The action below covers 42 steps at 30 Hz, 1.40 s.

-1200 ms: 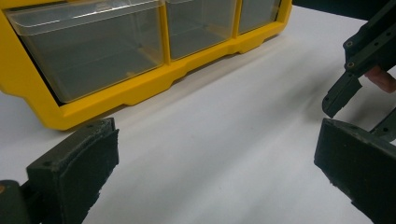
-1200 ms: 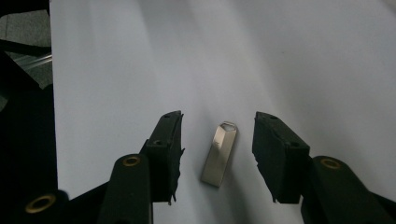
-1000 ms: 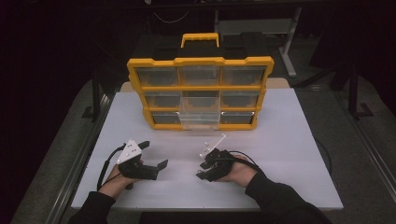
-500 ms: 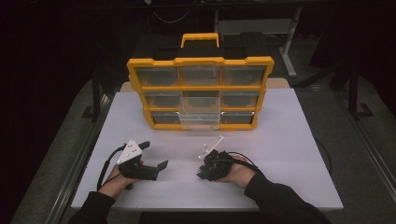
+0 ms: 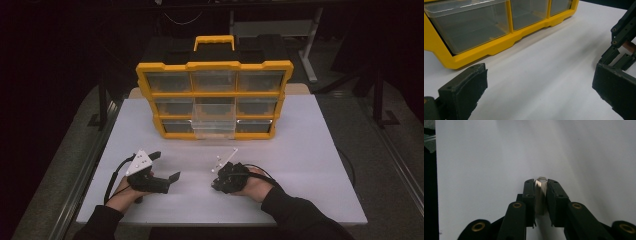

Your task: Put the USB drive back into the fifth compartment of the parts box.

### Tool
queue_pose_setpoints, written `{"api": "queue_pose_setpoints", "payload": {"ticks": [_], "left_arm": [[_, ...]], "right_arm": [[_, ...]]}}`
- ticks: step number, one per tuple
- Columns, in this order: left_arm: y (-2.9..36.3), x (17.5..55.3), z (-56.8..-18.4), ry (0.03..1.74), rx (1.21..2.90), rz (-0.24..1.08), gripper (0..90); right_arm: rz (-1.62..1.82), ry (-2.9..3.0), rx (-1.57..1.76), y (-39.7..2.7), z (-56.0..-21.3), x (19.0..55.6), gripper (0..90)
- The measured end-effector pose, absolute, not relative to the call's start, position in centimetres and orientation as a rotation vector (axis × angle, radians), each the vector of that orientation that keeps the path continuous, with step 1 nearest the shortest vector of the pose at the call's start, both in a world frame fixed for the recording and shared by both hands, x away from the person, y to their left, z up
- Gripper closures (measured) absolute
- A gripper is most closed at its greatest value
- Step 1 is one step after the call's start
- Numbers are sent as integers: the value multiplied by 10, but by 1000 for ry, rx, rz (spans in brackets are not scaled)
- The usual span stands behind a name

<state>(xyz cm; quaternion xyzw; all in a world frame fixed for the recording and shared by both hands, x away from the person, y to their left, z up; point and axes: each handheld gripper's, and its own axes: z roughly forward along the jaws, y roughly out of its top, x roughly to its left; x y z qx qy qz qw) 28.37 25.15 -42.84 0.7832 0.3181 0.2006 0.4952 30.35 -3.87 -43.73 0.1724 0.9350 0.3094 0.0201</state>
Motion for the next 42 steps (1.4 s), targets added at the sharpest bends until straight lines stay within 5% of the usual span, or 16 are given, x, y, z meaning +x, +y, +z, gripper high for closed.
{"api": "queue_pose_setpoints", "payload": {"ticks": [42], "left_arm": [[252, 283, -428, 765, 1897, 487, 0]], "right_arm": [[979, 2910, 579, -60, -425, 309, 780]]}}
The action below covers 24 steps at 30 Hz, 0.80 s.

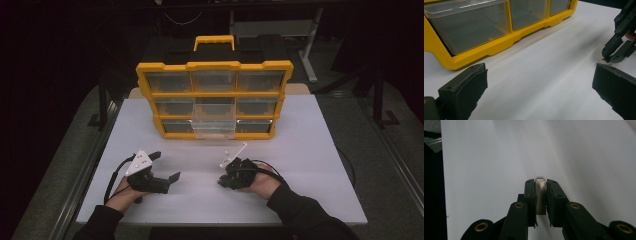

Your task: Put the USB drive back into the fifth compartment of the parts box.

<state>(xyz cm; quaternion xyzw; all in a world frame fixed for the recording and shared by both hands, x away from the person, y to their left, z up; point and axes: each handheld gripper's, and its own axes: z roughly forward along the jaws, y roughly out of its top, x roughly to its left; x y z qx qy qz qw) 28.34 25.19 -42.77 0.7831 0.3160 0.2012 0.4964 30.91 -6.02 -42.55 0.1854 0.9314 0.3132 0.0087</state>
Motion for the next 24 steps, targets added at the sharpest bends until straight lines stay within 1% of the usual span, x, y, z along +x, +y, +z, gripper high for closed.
{"api": "queue_pose_setpoints", "payload": {"ticks": [24], "left_arm": [[251, 283, -428, 764, 1901, 477, 0]], "right_arm": [[985, 2901, 632, -84, -411, 318, 779]]}}
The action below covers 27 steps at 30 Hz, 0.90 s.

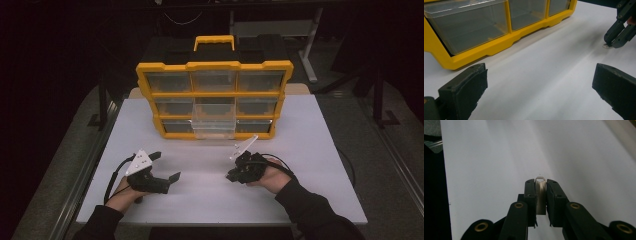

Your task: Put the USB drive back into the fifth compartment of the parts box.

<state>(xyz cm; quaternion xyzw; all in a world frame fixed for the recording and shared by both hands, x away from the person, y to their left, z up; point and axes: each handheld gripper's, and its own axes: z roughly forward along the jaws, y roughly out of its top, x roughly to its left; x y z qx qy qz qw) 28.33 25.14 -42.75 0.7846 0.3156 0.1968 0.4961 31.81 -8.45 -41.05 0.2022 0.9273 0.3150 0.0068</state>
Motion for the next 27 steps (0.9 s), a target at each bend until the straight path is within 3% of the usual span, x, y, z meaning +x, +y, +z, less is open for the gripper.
{"api": "queue_pose_setpoints", "payload": {"ticks": [27], "left_arm": [[251, 283, -428, 770, 1894, 466, 0]], "right_arm": [[983, 2891, 652, -105, -392, 327, 780]]}}
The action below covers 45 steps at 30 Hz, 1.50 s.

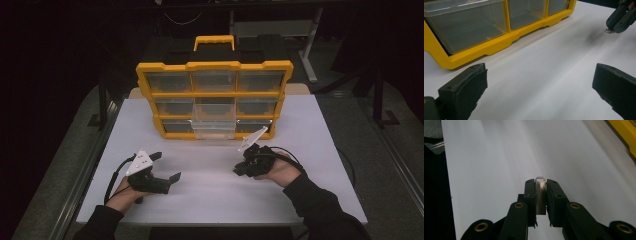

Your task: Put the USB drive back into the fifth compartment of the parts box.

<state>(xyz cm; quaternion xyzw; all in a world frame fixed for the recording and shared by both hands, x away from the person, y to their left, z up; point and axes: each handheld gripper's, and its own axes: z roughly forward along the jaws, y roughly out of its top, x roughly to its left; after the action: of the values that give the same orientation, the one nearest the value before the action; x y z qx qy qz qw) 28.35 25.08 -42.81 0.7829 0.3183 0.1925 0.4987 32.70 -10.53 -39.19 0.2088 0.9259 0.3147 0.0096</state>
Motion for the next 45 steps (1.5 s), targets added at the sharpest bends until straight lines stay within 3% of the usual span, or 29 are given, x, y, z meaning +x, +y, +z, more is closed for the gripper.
{"api": "queue_pose_setpoints", "payload": {"ticks": [45], "left_arm": [[251, 284, -428, 775, 1891, 467, 0]], "right_arm": [[976, 2869, 635, -130, -328, 350, 779]]}}
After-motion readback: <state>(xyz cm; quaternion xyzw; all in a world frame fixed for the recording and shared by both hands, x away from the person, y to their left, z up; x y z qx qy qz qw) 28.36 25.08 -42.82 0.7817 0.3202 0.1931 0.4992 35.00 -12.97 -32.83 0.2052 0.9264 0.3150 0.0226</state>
